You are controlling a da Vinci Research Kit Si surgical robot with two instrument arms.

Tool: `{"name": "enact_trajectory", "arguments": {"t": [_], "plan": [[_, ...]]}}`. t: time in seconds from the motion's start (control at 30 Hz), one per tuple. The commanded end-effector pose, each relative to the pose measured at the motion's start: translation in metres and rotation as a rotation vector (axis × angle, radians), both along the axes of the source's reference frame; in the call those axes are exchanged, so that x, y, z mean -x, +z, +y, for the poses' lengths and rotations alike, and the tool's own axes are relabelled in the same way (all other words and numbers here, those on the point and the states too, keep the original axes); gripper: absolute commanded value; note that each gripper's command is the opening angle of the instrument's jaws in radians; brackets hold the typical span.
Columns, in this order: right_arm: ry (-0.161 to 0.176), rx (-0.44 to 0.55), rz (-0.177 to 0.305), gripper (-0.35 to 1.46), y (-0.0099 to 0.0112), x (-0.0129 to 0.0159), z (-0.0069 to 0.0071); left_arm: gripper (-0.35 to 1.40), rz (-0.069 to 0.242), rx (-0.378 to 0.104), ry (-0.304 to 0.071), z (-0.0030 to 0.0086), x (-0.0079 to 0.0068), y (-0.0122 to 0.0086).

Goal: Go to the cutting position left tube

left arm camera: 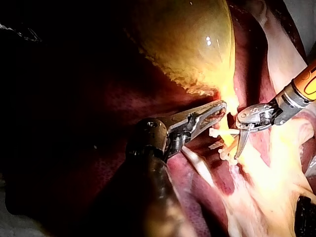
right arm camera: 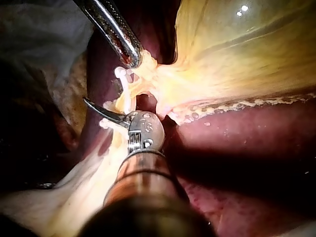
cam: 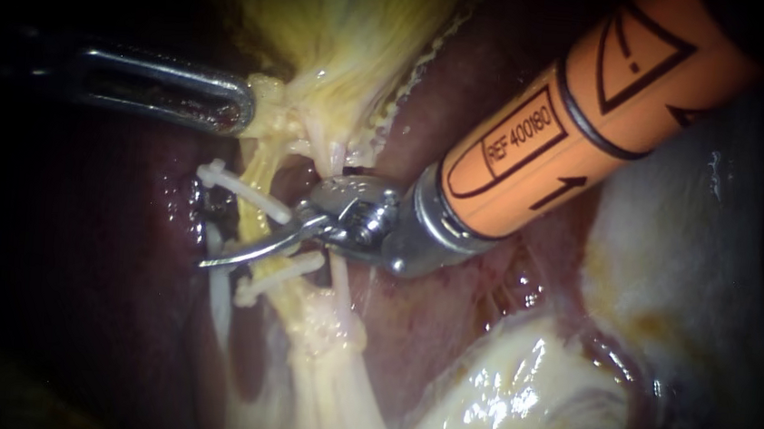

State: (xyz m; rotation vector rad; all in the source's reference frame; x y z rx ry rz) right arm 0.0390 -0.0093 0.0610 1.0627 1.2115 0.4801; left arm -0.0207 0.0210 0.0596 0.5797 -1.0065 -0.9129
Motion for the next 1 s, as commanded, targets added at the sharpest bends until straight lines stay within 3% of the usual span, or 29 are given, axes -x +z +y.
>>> {"name": "enact_trajectory", "arguments": {"t": [0.03,0.2,0.37,1.0], "plan": [[0.008,-0.009,0.015,1.21,-0.0006,0.0,0.0002,-0.35,0.0,0.0,0.0,0.0,0.0,0.0],[0.034,-0.039,0.064,1.21,-0.0027,0.0,0.0007,-0.35,0.0,0.0,0.0,0.0,-0.0001,0.0],[0.043,-0.064,0.081,1.21,-0.004,-0.0001,0.0009,-0.35,0.0,0.0,0.0,0.0,-0.0001,0.0],[0.042,-0.073,0.076,1.24,-0.0039,0.0,0.0006,-0.35,0.0,0.0,0.0,0.0,-0.0001,0.0]]}}
